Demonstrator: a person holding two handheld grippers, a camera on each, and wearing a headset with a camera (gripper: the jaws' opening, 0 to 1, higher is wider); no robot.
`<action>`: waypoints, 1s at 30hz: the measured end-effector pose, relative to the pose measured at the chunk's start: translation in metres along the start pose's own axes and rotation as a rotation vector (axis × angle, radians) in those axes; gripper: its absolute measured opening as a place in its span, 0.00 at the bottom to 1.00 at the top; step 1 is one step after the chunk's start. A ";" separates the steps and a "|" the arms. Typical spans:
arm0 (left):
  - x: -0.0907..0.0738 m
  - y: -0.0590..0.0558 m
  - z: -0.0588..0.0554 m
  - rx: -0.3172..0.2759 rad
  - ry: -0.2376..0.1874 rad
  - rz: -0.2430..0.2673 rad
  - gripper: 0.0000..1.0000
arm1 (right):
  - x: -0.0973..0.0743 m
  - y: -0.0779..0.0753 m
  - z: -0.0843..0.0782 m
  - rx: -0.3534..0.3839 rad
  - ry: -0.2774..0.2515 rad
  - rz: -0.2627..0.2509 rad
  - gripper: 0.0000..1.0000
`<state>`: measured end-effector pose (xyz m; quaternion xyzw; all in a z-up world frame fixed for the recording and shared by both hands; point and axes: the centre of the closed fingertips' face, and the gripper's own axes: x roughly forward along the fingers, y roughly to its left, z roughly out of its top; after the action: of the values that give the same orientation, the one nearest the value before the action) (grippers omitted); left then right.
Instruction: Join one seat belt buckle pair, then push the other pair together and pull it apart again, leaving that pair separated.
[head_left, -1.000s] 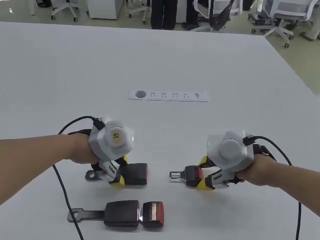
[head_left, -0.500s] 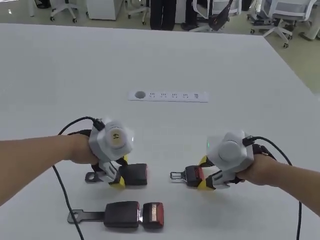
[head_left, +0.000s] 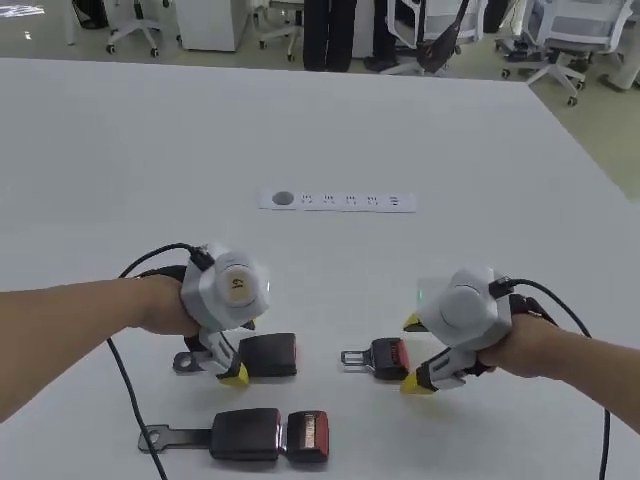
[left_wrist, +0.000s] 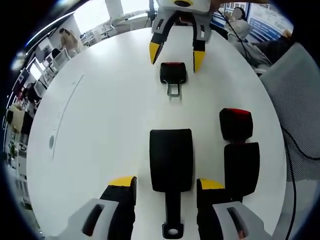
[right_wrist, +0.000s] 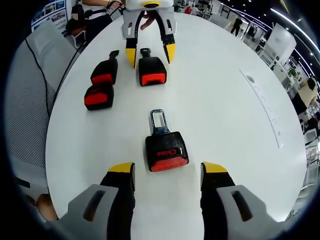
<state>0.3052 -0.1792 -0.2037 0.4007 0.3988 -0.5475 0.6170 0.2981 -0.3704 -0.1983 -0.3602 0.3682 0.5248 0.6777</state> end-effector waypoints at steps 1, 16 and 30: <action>-0.002 0.007 -0.004 -0.007 -0.003 0.009 0.49 | -0.001 0.001 0.000 -0.001 0.000 -0.002 0.53; -0.040 -0.015 -0.017 -0.201 -0.145 0.079 0.58 | -0.033 0.012 0.005 -0.004 -0.051 -0.065 0.58; -0.084 -0.047 -0.036 -0.370 -0.321 0.169 0.67 | -0.052 0.041 0.002 0.093 -0.150 -0.099 0.65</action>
<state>0.2501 -0.1194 -0.1416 0.2206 0.3543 -0.4683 0.7788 0.2494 -0.3839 -0.1562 -0.3058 0.3220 0.4985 0.7446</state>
